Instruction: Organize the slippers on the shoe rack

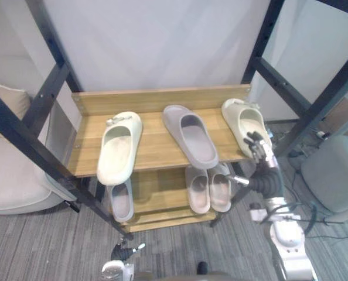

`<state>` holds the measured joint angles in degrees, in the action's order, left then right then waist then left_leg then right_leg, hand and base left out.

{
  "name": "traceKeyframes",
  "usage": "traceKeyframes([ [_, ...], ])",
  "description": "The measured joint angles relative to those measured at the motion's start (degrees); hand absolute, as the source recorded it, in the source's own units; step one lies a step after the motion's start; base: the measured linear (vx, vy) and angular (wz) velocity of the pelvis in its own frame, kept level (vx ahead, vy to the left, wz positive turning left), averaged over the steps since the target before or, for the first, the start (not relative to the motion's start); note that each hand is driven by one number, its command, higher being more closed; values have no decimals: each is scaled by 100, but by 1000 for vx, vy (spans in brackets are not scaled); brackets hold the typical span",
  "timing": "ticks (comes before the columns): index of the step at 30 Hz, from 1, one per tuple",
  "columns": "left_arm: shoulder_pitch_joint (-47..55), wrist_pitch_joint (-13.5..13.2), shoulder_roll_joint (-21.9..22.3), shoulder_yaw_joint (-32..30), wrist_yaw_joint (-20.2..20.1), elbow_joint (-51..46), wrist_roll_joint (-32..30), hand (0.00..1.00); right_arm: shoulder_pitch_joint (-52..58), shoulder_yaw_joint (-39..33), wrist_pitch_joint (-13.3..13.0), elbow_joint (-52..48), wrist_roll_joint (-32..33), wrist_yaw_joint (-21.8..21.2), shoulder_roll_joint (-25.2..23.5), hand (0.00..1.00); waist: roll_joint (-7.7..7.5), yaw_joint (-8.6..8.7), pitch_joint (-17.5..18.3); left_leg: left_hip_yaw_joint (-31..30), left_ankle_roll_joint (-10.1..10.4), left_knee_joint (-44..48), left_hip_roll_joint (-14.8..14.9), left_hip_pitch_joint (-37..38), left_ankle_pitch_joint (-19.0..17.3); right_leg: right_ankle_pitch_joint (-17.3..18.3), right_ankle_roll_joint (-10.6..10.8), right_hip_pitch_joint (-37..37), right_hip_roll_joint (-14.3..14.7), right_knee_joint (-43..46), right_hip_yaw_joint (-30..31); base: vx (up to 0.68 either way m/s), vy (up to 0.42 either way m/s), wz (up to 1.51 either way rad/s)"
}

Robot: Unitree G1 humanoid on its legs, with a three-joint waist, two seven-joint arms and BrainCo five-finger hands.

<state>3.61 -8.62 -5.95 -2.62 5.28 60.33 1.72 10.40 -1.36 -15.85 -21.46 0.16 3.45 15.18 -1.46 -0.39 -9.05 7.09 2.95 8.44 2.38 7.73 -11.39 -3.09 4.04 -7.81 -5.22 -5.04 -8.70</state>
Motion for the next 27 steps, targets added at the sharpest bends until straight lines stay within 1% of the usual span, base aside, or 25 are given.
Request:
traceKeyframes([
  [3, 19, -15, 8, -48, -57, -9, -19, 0, -403, -152, -22, -24, 167, 6, 253, 0, -8, 16, 15, -28, -10, 50, -15, -123, 0, 3, 4, 85, -19, 20, -22, -9, 8, 5],
  [9, 38, -68, 2, -42, -79, -6, -23, 0, -1215, -177, -24, 85, 542, 2, 745, 0, -33, 11, 30, -150, -21, 75, -34, -168, 6, 6, 7, 81, -31, 58, -136, -9, 4, 9],
  [11, 38, -72, 0, -42, -94, -7, -22, 0, -1532, -172, -21, 374, 676, 2, 943, 0, -55, -1, 45, -180, -29, 76, -44, -189, 12, 7, 9, 84, -39, 57, -161, -18, 2, 7],
  [16, 42, -80, 0, -31, -115, -18, -10, 0, -2255, 44, 1, 1129, 724, -8, 1278, 0, -112, -31, 102, -306, -81, 94, -97, -378, 52, 1, 15, 208, -79, 58, -266, -12, 5, 12],
  [20, 36, -99, -1, -27, -184, -49, 7, 0, -2897, 449, 73, 1775, 725, -22, 1539, 0, -136, -114, 97, -320, -83, 105, -111, -381, 51, 0, 15, 197, -91, 63, -293, 1, 8, 2],
  [22, 39, -98, 3, -19, -195, -129, 10, 0, -3131, 580, 136, 2110, 723, -23, 1639, 0, -165, -196, 106, -341, -83, 105, -113, -391, 51, 0, 15, 197, -92, 63, -312, 1, 1, 5],
  [27, 38, -98, 4, -16, -203, -204, 17, 0, -3541, 730, 300, 2779, 720, -82, 1695, 0, -205, -274, 104, -472, -85, 189, -132, -533, 50, -1, 14, 241, -107, 71, -400, -1, -1, 12],
])
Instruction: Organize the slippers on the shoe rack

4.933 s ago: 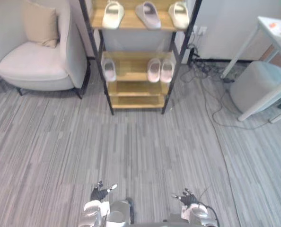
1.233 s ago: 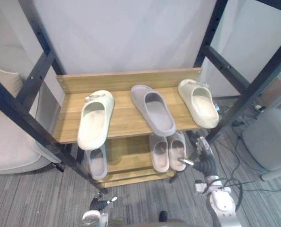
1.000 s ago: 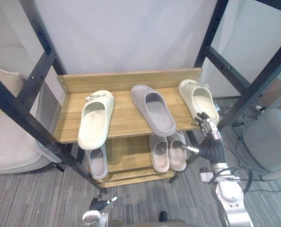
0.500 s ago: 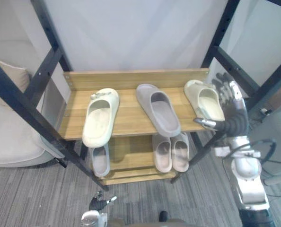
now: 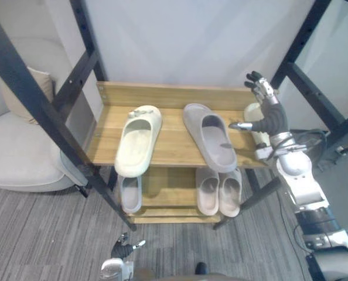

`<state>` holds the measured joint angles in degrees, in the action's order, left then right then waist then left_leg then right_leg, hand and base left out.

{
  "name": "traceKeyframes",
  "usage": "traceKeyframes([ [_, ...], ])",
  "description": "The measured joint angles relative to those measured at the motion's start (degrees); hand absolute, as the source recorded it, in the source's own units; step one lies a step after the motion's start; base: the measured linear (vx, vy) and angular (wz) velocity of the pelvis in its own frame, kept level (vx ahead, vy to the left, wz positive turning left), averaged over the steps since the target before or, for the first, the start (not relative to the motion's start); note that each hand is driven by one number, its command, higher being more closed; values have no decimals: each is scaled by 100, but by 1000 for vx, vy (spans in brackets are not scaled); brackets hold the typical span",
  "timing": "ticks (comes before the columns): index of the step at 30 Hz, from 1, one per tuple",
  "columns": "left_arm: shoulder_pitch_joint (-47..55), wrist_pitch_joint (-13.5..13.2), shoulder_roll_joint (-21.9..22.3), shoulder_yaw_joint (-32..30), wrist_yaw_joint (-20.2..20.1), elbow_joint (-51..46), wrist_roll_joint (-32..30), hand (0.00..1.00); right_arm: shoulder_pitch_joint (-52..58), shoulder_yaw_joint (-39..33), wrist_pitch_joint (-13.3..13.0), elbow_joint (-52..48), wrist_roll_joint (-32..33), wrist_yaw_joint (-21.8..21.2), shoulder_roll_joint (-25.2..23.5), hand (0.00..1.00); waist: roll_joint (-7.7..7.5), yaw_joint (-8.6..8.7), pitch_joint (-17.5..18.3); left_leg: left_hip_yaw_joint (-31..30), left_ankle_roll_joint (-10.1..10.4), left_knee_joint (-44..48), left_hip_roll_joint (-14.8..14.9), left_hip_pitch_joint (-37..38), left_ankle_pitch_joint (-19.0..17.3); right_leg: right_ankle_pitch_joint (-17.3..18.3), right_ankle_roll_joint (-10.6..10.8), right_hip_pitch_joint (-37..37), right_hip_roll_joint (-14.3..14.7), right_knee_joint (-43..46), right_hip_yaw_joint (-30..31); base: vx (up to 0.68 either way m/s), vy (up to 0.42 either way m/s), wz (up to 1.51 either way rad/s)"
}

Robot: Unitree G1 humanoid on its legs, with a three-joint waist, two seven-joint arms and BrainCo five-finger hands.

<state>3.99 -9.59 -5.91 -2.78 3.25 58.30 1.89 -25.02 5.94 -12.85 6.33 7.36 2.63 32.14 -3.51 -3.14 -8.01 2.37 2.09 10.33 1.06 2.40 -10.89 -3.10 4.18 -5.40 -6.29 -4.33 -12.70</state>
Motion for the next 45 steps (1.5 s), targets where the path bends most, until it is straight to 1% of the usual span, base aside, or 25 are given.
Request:
traceKeyframes([
  [6, 2, -1, -6, 31, 2, -66, 59, 0, -203, 342, 85, 461, -14, -29, 35, 0, -60, -38, -40, -62, 0, 46, -9, -49, 0, -1, -1, 0, -9, 10, -86, -14, -3, 5],
  [10, 2, -1, -13, 32, 1, -101, 61, 0, -206, 371, 130, 479, -59, -38, 35, 0, -76, -41, -69, -69, -5, 85, -23, -137, 3, -8, 4, 64, -25, 15, -94, 0, 0, 0],
  [15, 2, -2, -10, 42, 1, -164, 62, 0, -239, 383, 204, 731, -69, -50, 34, 0, -65, -52, -145, -78, -15, 86, -50, -143, 9, -19, 18, 63, -52, 16, -107, 0, 0, 0],
  [18, -7, -12, -11, 44, -1, -236, 70, 0, -385, 408, 217, 864, -73, -60, 36, 0, -78, -59, -257, -77, -21, 89, -59, -153, 13, -26, 27, 71, -62, 18, -106, 0, 0, 0],
  [22, -22, -13, -13, 45, -3, -265, 206, 0, -578, 628, 215, 986, -72, -91, 35, 0, -90, -72, -325, -79, -29, 105, -60, -251, 18, -36, 29, 139, -64, 28, -111, 0, 0, 0],
  [24, -22, -14, -17, 45, -3, -275, 244, 0, -699, 622, 219, 1098, -73, -103, 44, 0, -107, -83, -339, -87, -29, 103, -59, -251, 18, -36, 29, 138, -63, 35, -117, 0, 0, 0],
  [28, -66, -20, -28, 45, -3, -317, 279, 0, -790, 660, 221, 1191, -70, -102, 45, 0, -144, -167, -430, -114, -30, 97, -61, -254, 18, -36, 29, 139, -67, 60, -149, -4, -1, 3],
  [31, -83, -29, -41, 44, -3, -360, 284, 0, -958, 830, 246, 1345, -68, -126, 45, 0, -182, -219, -476, -134, -32, 98, -62, -271, 20, -36, 29, 143, -67, 61, -180, -9, -6, 5],
  [32, -101, -33, -58, 44, -3, -373, 284, 0, -1030, 862, 247, 1382, -69, -147, 45, 100, -188, -256, -491, -148, -35, 107, -64, -303, 22, -37, 29, 164, -68, 60, -199, -11, -8, 6],
  [33, -114, -41, -59, 44, -3, -380, 287, 0, -1138, 944, 250, 1509, -68, -155, 46, 100, -191, -291, -493, -160, -42, 115, -68, -348, 28, -39, 26, 196, -71, 62, -214, -9, -8, 6],
  [36, -124, -91, -61, 43, -3, -412, 292, 0, -1406, 1050, 268, 1625, -62, -174, 45, 100, -200, -315, -544, -168, -51, 115, -66, -387, 37, -51, 16, 231, -70, 65, -229, 0, 0, 0],
  [38, -132, -105, -67, 43, -2, -449, 313, 0, -1581, 1100, 264, 1724, -56, -152, 46, 100, -232, -336, -592, -177, -51, 114, -66, -392, 37, -52, 16, 230, -69, 65, -239, -2, -3, 2],
  [41, -133, -103, -101, 45, -1, -449, 397, 0, -1718, 1242, 251, 1720, -55, -173, 45, 100, -266, -340, -611, -178, -52, 104, -66, -390, 37, -59, 15, 231, -69, 65, -244, 0, 0, 0],
  [45, -140, -115, -120, 45, -1, -451, 442, 0, -1748, 1244, 230, 1716, -39, -209, 45, 100, -305, -351, -634, -160, -52, 83, -61, -368, 37, -90, -4, 227, -66, 55, -242, -3, 0, -2],
])
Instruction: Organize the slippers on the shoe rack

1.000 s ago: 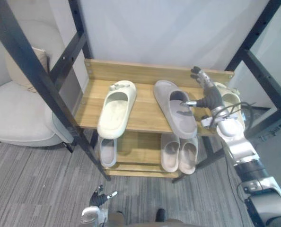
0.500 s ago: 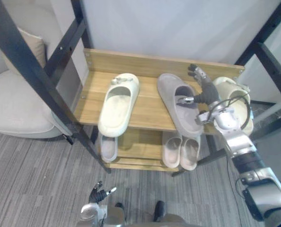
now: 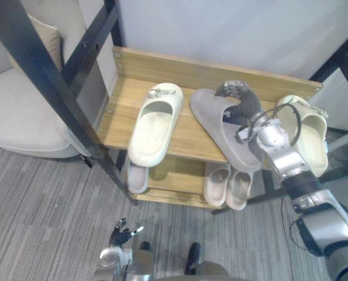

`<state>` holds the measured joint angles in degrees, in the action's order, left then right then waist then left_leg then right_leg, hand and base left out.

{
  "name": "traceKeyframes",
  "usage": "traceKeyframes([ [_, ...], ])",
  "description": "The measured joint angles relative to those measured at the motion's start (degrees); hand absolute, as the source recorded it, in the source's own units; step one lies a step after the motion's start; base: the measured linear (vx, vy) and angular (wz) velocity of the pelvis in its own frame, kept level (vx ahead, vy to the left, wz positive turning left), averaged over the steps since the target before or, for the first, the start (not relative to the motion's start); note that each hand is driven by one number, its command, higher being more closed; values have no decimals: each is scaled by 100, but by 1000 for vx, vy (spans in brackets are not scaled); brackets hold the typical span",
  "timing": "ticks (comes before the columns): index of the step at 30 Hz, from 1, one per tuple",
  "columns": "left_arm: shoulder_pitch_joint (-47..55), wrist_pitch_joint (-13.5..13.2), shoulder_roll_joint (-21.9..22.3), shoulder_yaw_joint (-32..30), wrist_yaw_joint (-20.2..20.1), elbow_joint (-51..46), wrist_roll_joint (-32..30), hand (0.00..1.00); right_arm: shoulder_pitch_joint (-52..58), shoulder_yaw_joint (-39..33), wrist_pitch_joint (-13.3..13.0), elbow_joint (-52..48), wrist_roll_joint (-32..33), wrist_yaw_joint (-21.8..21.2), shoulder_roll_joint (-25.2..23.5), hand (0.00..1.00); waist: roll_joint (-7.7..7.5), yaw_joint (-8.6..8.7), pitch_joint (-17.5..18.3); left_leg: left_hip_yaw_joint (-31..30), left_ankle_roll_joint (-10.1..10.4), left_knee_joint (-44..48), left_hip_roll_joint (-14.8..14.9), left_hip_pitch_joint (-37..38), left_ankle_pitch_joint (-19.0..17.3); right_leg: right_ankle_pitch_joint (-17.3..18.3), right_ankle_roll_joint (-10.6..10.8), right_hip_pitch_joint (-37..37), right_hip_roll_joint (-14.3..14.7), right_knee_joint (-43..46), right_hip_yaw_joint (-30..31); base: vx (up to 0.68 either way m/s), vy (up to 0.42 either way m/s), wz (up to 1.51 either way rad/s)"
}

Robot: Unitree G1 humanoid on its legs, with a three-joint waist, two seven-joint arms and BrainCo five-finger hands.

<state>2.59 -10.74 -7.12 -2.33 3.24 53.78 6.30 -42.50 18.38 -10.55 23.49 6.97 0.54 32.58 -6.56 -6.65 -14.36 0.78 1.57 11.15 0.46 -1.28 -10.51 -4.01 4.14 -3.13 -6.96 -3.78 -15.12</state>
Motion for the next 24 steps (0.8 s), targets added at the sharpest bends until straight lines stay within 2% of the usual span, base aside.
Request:
traceKeyframes([
  [9, -11, 6, 3, -1, 14, 6, 16, 0, 139, -11, -37, -236, 174, -67, 0, 100, 0, 3, -26, 67, 0, -2, 11, 67, 0, -20, -10, -30, -1, -11, 29, -6, 1, -3],
  [13, -10, 24, 3, -4, 10, 32, 19, 0, 604, -66, -44, -783, 212, -68, -3, 100, 10, 24, -27, 91, 1, -11, 9, 153, 0, -26, -5, -114, -2, -39, 45, -20, -6, -4],
  [18, -8, 42, 18, -71, 8, 98, 6, 0, 1251, -730, -94, -1840, 224, -48, -110, 100, 53, 89, -3, 166, 0, 6, 11, 179, 0, -39, -6, -110, -5, -34, 111, -36, -3, -7],
  [24, 42, 113, 68, -77, -13, 315, -14, 0, 1714, -1208, -460, -3225, 454, -53, -320, 100, 248, 320, 171, 218, -1, 0, 19, 285, -1, -38, -7, -182, -3, -25, 165, -15, -1, -4],
])
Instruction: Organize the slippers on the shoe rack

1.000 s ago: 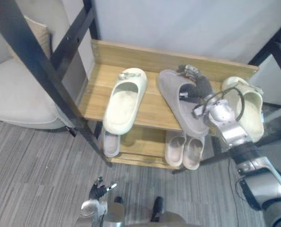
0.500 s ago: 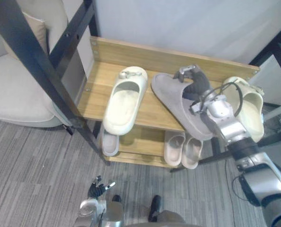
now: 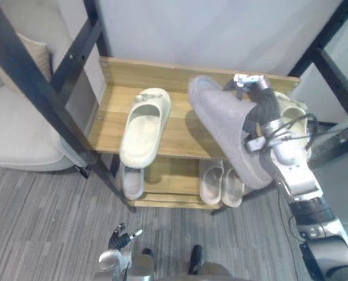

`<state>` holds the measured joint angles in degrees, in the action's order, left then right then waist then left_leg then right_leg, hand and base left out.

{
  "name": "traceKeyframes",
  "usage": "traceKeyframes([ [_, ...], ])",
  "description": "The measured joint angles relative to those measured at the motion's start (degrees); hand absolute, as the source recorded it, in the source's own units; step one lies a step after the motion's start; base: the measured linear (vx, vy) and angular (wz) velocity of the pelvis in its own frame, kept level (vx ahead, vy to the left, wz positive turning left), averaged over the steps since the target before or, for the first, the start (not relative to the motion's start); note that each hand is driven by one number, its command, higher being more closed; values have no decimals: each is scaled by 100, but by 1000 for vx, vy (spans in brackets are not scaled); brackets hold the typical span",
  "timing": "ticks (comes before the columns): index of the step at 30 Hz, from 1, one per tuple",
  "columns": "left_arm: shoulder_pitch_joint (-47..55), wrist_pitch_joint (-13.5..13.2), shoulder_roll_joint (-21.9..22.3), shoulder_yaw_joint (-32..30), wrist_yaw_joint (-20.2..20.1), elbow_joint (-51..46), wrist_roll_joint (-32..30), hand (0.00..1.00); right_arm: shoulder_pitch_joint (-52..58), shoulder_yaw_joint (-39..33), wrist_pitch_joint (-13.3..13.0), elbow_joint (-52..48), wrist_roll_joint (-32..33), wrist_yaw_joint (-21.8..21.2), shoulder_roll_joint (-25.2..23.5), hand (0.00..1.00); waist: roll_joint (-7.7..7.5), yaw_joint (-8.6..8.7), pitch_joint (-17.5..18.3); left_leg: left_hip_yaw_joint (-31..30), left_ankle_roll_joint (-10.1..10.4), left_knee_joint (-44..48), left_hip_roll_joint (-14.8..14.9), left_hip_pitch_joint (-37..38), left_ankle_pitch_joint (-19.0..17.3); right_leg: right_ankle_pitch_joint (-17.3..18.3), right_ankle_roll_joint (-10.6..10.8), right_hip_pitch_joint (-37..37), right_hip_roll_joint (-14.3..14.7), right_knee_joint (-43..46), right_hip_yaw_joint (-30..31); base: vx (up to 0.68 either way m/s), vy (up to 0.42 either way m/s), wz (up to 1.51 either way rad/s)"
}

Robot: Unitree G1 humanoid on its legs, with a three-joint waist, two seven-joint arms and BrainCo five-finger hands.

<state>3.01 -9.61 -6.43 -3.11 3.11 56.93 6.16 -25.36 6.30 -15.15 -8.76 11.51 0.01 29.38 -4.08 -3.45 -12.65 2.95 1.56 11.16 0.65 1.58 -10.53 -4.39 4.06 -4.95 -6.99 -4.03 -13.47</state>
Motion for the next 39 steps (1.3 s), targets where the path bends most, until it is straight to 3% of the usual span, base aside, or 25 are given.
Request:
traceKeyframes([
  [9, 49, 13, 67, 27, -16, 216, -57, 0, 1271, -96, -217, -1039, 477, -424, -323, 100, 147, 55, 295, 133, -4, -3, 31, 183, 1, 9, -3, -83, -2, 51, 127, -49, -3, -9],
  [19, 73, -41, 37, 319, -117, 345, -111, 0, 2179, 1701, -148, -782, 641, -1144, -298, 100, 251, 98, 439, 132, -19, -6, 38, 239, 35, 199, -13, 26, -53, 469, 134, -29, 3, 0],
  [23, -266, -114, 25, 565, -115, 346, -159, 0, 1650, 2066, -54, -90, 583, -1143, -171, 100, 440, 27, -67, 65, -33, 1215, 126, -559, -315, 720, -46, 878, -165, 1881, 135, -163, 13, 12],
  [24, -539, -143, 6, 653, -105, 338, -138, 0, 1193, 2148, -3, 153, 435, -1105, -167, 100, 542, 22, -471, 14, -45, 1873, 166, -1046, -538, 994, -57, 1371, -237, 2604, 137, -256, 26, 11],
  [26, -774, -179, -12, 651, -85, 337, -7, 0, 777, 2257, 7, 367, 400, -1047, -160, 100, 625, 6, -787, -48, -43, 2425, 206, -1520, -721, 1243, -83, 1837, -280, 3131, 132, -367, 21, 10],
  [28, -922, -253, -24, 648, -67, 324, 161, 0, 464, 2368, 10, 494, 237, -993, -101, 100, 705, -50, -991, -44, -48, 2676, 321, -1910, -794, 1284, -108, 2207, -311, 3554, 18, -254, -10, 0],
  [29, -951, -286, -47, 642, -50, 296, 256, 0, 350, 2384, 20, 525, 175, -961, -95, 100, 690, -79, -1034, -39, -18, 2825, 347, -2099, -814, 1444, -173, 2445, -423, 4203, -100, -117, -49, -1],
  [30, -967, -318, -195, 642, 0, 185, 305, 0, 210, 2379, 11, 523, 136, -863, -72, 100, 621, -88, -1116, -60, 41, 3148, 342, -2386, -903, 1901, -210, 2577, -530, 4710, -238, -151, -113, -2],
  [31, -1025, -324, -307, 642, 87, 184, 306, 0, -68, 2372, 5, 536, -41, -774, 19, 100, 656, -118, -1268, -135, 97, 3624, 394, -2734, -1059, 2271, -320, 2776, -548, 4889, -331, -113, -106, 2],
  [35, -1114, -310, -409, 627, 291, 342, 468, 0, -635, 2309, -18, 851, -323, -368, 177, 100, 625, -125, -1389, -352, 181, 4624, 473, -3955, -1195, 2636, -468, 3906, -651, 5953, -427, -137, -92, 10],
  [39, -1315, -273, -384, 543, 444, 341, 535, 0, -1300, 2231, 7, 1376, -718, 137, 140, 100, 603, -293, -1644, -588, 254, 5705, 473, -5034, -1456, 3047, -585, 4881, -831, 7089, -485, -108, -57, 12],
])
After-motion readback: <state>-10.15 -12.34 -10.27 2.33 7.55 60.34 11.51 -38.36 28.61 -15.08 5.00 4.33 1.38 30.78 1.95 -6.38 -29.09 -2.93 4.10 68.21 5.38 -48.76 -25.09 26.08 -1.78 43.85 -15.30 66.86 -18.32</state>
